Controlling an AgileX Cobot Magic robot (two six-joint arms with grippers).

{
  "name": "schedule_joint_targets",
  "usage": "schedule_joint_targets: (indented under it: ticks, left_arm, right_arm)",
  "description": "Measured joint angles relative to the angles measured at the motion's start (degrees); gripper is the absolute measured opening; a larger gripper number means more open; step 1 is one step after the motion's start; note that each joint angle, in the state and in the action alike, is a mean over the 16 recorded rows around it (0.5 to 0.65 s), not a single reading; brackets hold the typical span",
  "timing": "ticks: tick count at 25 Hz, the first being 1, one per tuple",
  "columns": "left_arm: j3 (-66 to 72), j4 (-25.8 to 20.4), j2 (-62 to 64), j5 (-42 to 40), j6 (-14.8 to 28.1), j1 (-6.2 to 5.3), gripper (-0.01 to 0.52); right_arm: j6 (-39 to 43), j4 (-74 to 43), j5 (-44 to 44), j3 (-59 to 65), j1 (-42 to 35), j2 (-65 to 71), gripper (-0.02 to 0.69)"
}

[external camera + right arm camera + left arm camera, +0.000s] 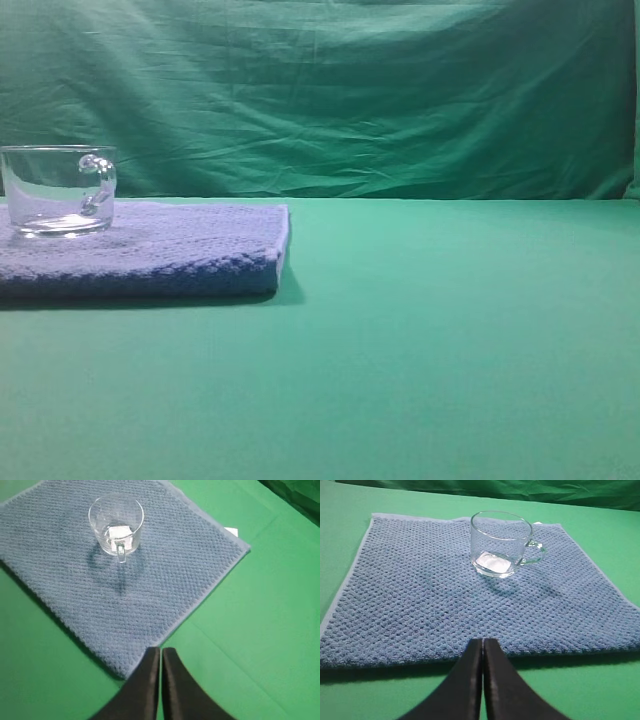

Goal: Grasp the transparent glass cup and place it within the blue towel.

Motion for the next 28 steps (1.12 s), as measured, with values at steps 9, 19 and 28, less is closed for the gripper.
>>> schedule_joint_targets:
  ticks: [9, 19, 28]
  left_arm:
    - [0.0, 0.0, 0.0, 0.0, 0.0, 0.0, 0.0]
    - [0.0, 0.0, 0.0, 0.0, 0.0, 0.0, 0.0]
    - [0.0, 0.0, 0.0, 0.0, 0.0, 0.0, 0.0]
  right_arm:
    - [0.6, -0.1, -7.1, 20.8, 0.0, -20.4, 0.0]
    - [3.3, -1.5, -3.2, 25.4, -0.2, -30.9, 0.0]
    - [6.4, -3.4, -5.3, 29.6, -6.3, -38.4, 0.0]
